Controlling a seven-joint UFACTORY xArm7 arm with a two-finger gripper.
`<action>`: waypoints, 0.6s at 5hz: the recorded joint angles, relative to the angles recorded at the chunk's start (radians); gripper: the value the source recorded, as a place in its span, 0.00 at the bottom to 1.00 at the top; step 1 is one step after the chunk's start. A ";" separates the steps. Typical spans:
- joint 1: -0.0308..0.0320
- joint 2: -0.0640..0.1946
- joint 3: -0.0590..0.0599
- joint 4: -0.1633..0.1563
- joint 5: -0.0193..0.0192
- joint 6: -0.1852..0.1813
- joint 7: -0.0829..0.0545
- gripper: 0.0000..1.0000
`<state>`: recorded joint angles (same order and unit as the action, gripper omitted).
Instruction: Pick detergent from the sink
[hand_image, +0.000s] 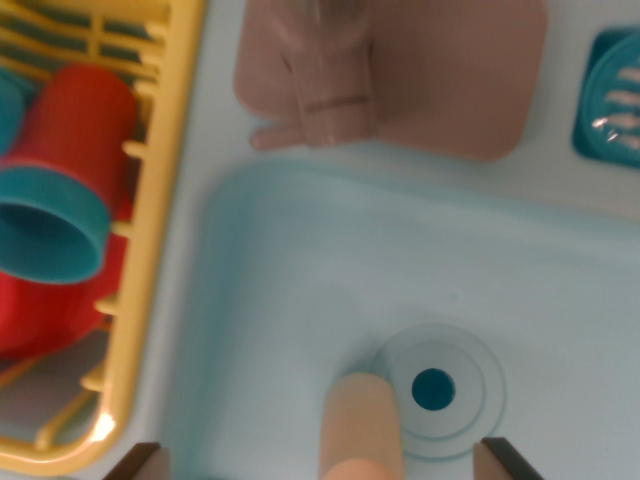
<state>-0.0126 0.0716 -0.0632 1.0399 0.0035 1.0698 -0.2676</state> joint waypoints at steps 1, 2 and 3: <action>0.0000 0.000 0.000 0.000 0.0000 0.000 0.000 0.00; -0.0034 0.004 -0.005 -0.039 0.0020 -0.042 -0.019 0.00; -0.0034 0.004 -0.005 -0.039 0.0020 -0.042 -0.019 0.00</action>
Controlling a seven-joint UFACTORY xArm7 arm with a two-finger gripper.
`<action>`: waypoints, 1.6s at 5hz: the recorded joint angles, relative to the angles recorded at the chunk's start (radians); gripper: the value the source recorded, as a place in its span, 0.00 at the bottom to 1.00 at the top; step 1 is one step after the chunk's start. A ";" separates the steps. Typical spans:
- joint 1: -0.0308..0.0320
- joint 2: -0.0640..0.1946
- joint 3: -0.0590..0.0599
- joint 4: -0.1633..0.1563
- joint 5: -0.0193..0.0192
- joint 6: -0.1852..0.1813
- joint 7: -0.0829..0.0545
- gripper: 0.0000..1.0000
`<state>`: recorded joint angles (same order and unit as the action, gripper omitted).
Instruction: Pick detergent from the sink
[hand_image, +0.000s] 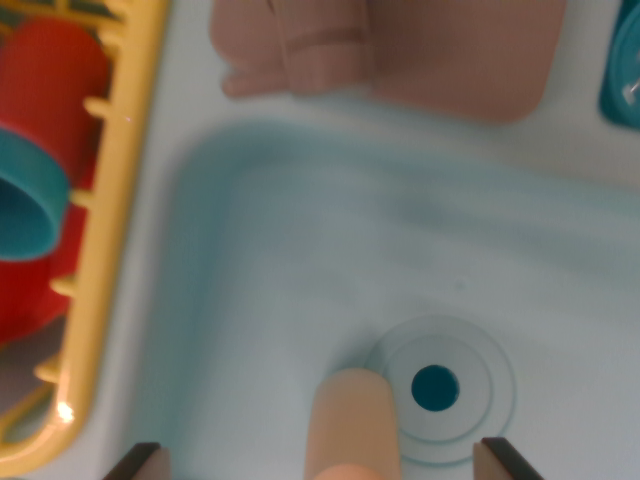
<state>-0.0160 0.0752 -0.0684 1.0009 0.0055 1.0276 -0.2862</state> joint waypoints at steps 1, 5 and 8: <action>-0.0030 0.003 -0.005 -0.035 0.0018 -0.037 -0.016 0.00; -0.0083 0.009 -0.013 -0.097 0.0049 -0.105 -0.046 0.00; -0.0105 0.011 -0.016 -0.122 0.0062 -0.132 -0.058 0.00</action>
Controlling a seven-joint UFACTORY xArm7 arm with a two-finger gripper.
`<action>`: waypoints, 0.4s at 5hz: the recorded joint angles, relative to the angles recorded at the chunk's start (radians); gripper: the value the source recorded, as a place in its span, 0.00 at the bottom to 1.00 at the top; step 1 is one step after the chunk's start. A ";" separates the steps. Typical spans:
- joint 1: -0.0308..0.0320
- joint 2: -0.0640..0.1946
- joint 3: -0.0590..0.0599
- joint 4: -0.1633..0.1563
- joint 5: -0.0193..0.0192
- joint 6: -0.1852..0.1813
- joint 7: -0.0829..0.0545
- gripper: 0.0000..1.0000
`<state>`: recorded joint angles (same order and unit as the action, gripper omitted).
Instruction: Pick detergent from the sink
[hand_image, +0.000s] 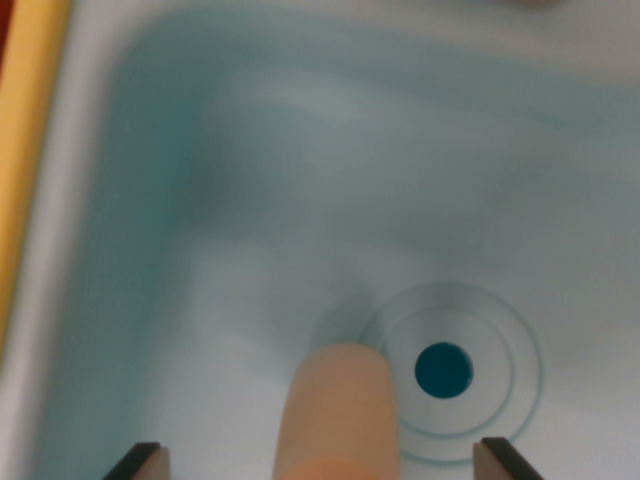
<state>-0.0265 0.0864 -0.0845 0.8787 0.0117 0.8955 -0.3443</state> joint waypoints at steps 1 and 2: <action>-0.0017 0.002 -0.003 -0.020 0.0010 -0.021 -0.009 0.00; -0.0017 0.002 -0.003 -0.020 0.0010 -0.021 -0.009 0.00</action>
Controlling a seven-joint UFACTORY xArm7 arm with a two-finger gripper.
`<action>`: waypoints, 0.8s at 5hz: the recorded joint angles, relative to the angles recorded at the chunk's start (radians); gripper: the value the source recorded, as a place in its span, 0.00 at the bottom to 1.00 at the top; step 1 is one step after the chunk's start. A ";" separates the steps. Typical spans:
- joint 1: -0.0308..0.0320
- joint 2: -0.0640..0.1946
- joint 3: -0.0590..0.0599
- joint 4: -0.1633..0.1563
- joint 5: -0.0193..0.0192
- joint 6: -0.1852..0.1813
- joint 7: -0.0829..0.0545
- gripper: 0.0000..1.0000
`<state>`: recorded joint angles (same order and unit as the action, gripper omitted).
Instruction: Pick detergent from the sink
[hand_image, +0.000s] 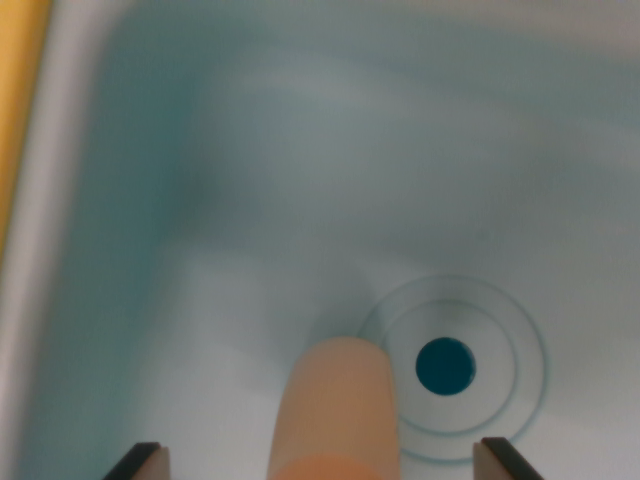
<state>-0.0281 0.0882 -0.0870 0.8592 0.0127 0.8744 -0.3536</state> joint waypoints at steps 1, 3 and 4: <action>-0.0011 0.001 -0.002 -0.013 0.0007 -0.014 -0.006 0.00; -0.0018 0.002 -0.003 -0.021 0.0011 -0.023 -0.010 0.00; -0.0018 0.002 -0.003 -0.021 0.0011 -0.023 -0.010 0.00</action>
<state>-0.0300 0.0901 -0.0898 0.8381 0.0138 0.8515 -0.3637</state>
